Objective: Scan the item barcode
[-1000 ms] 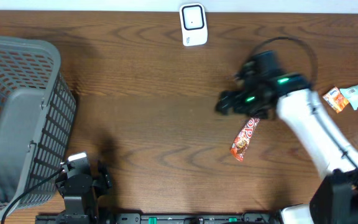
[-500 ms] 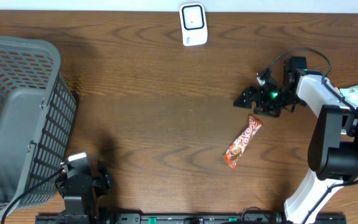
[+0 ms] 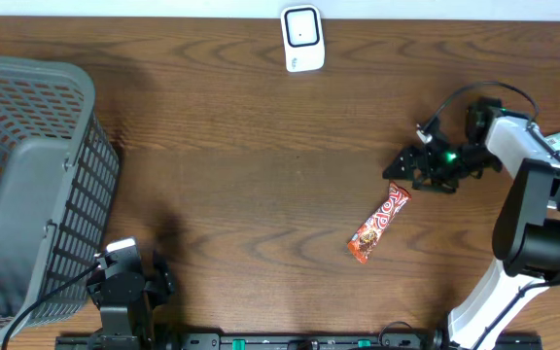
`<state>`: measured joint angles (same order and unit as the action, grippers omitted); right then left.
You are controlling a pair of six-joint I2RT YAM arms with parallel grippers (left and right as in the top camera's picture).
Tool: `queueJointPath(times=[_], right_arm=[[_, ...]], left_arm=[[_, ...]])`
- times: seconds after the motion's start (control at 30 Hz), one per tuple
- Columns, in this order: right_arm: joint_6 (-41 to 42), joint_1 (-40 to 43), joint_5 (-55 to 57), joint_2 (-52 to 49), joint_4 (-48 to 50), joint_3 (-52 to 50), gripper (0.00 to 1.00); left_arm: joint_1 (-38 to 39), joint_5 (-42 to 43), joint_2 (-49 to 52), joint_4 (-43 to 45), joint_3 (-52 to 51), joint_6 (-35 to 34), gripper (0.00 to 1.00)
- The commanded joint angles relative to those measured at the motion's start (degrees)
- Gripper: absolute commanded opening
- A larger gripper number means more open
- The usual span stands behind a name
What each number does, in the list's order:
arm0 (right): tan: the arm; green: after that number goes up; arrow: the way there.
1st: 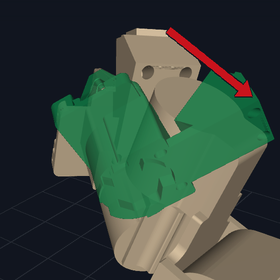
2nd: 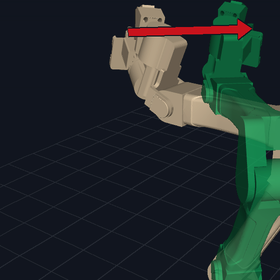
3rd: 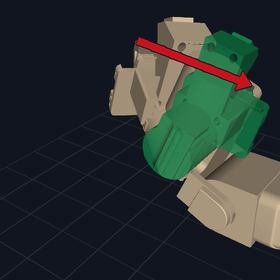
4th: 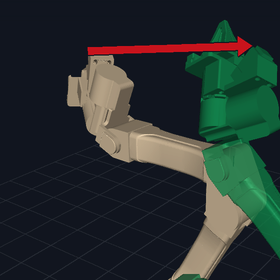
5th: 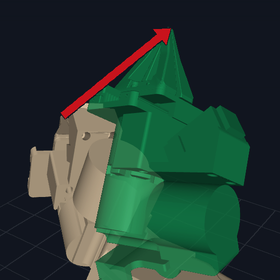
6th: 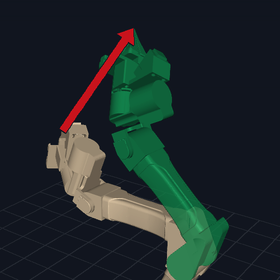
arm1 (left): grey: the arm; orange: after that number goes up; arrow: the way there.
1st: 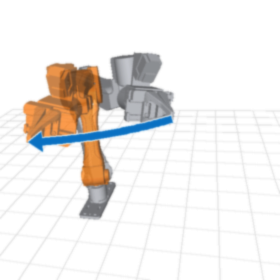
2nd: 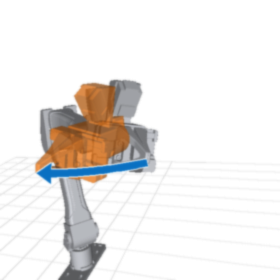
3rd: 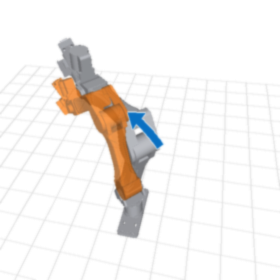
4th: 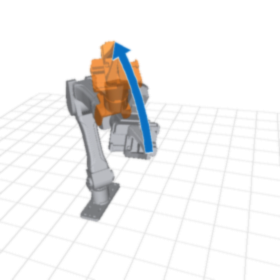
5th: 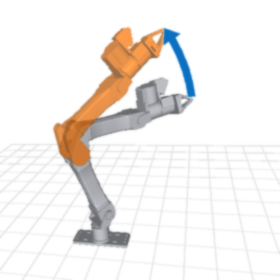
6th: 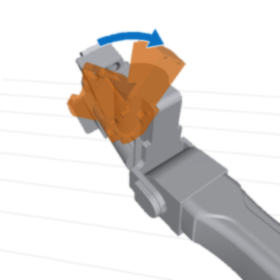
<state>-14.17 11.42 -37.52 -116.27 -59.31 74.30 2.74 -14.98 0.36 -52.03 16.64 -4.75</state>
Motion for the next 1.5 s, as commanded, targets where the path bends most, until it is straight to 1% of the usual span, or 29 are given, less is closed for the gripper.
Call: queueJointPath(times=[0.0, 0.27, 0.33, 0.47, 0.53, 0.6, 0.67, 0.7, 0.77, 0.8, 1.07, 1.27, 1.33, 1.47], right_arm=[[-8.4, -0.2, 1.6, -2.2, -2.5, -0.9, 0.99], [-8.5, -1.7, 1.6, -3.8, -1.7, -1.0, 0.99], [-9.6, -2.1, 1.6, -5.0, -2.3, -1.0, 0.99], [-12.5, -3.0, 2.0, -7.6, -3.8, -1.0, 0.92], [-12.7, -3.2, 3.7, -8.7, -4.2, -1.0, 0.86], [-12.7, -3.3, 4.7, -9.3, -4.2, -1.0, 0.75], [-13.5, -3.3, 5.2, -9.5, -4.5, -1.0, 0.53], [-14.6, -3.3, 5.3, -9.5, -5.0, -1.0, 0.4], [-15.3, -3.3, 5.6, -9.5, -5.5, -1.0, 0.08], [-15.3, -3.3, 5.7, -9.5, -5.6, -1.0, 0.01], [-15.2, -4.2, 1.7, -9.3, -6.9, -0.4, 0.01], [-15.0, -5.2, -4.9, -7.4, -14.4, 5.0, 0.01], [-13.8, -5.5, -4.1, -5.2, -15.8, 6.8, 0.02], [-8.9, -5.7, 0.8, 0.9, -15.5, 9.3, 0.02]], left_arm=[[0.2, -0.5, -0.1, -1.7, -0.6, -0.5, 0.85], [0.2, -0.5, -0.1, -1.7, -0.6, -0.5, 0.85], [0.2, -0.5, -0.1, -1.7, -0.6, -0.5, 0.85], [0.2, -0.5, -0.1, -1.7, -0.6, -0.5, 0.85], [0.2, -0.5, -0.1, -1.7, -0.6, -0.5, 0.85], [0.2, -0.5, -0.1, -1.7, -0.6, -0.5, 0.85], [0.2, -0.5, -0.1, -1.7, -0.6, -0.5, 0.85], [0.2, -0.5, -0.1, -1.7, -0.6, -0.5, 0.85], [0.2, -0.5, -0.1, -1.7, -0.6, -0.5, 0.85], [0.2, -0.5, -0.1, -1.7, -0.6, -0.5, 0.85], [0.2, -0.5, -0.1, -1.7, -0.6, -0.5, 0.85], [0.2, -0.5, -0.1, -1.7, -0.6, -0.5, 0.85], [0.2, -0.5, -0.1, -1.7, -0.6, -0.5, 0.85], [0.2, -0.5, -0.1, -1.7, -0.6, -0.5, 0.85]])
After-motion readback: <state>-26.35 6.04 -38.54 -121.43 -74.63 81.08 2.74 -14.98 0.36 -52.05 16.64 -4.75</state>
